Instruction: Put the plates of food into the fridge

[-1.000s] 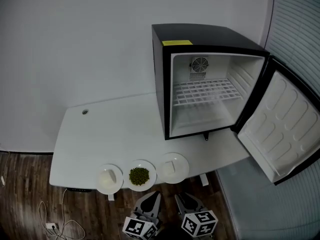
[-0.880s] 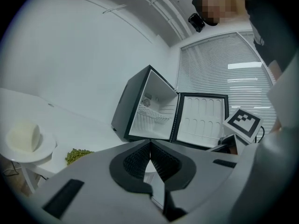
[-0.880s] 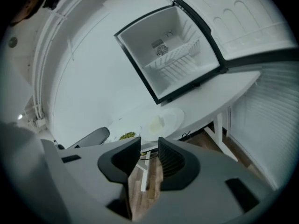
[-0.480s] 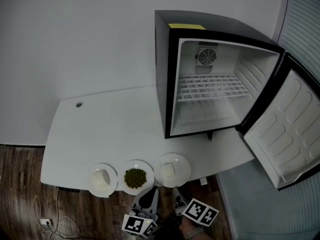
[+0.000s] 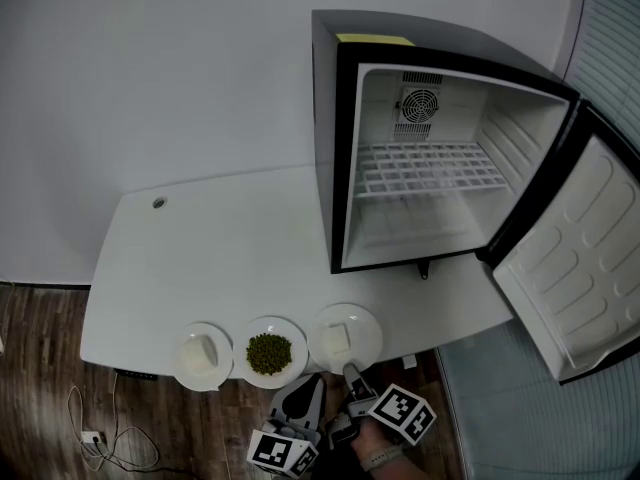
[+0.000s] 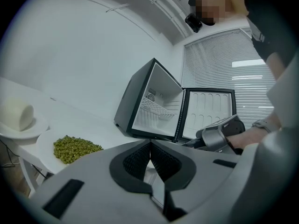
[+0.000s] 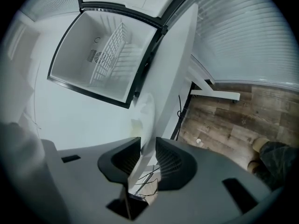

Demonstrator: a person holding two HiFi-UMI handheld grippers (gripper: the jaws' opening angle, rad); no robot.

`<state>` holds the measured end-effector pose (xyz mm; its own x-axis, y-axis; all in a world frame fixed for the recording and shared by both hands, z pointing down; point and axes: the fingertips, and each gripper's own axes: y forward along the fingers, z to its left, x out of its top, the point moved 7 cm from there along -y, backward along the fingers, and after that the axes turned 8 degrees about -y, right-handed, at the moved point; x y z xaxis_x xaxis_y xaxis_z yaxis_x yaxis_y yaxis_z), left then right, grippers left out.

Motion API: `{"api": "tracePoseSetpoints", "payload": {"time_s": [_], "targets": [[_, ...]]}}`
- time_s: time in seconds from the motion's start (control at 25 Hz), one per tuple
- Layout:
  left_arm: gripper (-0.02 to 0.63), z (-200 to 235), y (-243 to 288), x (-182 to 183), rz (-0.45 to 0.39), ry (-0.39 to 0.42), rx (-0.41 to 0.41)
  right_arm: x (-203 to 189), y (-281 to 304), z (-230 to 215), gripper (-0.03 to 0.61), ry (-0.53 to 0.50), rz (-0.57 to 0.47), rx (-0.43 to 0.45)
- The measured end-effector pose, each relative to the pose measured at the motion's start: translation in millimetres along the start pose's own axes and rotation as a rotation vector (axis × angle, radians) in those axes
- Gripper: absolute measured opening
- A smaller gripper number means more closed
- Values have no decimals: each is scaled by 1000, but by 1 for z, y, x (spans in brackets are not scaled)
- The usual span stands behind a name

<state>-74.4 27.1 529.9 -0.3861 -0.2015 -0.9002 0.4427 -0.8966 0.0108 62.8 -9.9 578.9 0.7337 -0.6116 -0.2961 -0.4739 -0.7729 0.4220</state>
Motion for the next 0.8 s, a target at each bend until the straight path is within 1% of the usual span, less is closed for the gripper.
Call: {"api": "tracePoseSetpoints", "payload": {"time_s": [0.08, 0.32, 0.4, 0.48, 0.64, 0.8], "targets": [[8, -1, 0, -1, 3, 4, 0, 0, 1, -1, 98, 30, -2, -2], [8, 2, 2, 3, -1, 8, 5, 0, 0, -2, 94, 61, -13, 18], [8, 3, 3, 4, -2, 8, 4, 0, -2, -1, 78, 76, -18, 30], [8, 3, 4, 4, 0, 6, 4, 1, -4, -1, 47, 86, -25, 45], [8, 1, 4, 2, 8, 4, -4, 3, -9, -4, 31, 125, -45, 86], [8, 0, 5, 2, 15, 8, -14, 5, -16, -1, 17, 119, -62, 115]]}}
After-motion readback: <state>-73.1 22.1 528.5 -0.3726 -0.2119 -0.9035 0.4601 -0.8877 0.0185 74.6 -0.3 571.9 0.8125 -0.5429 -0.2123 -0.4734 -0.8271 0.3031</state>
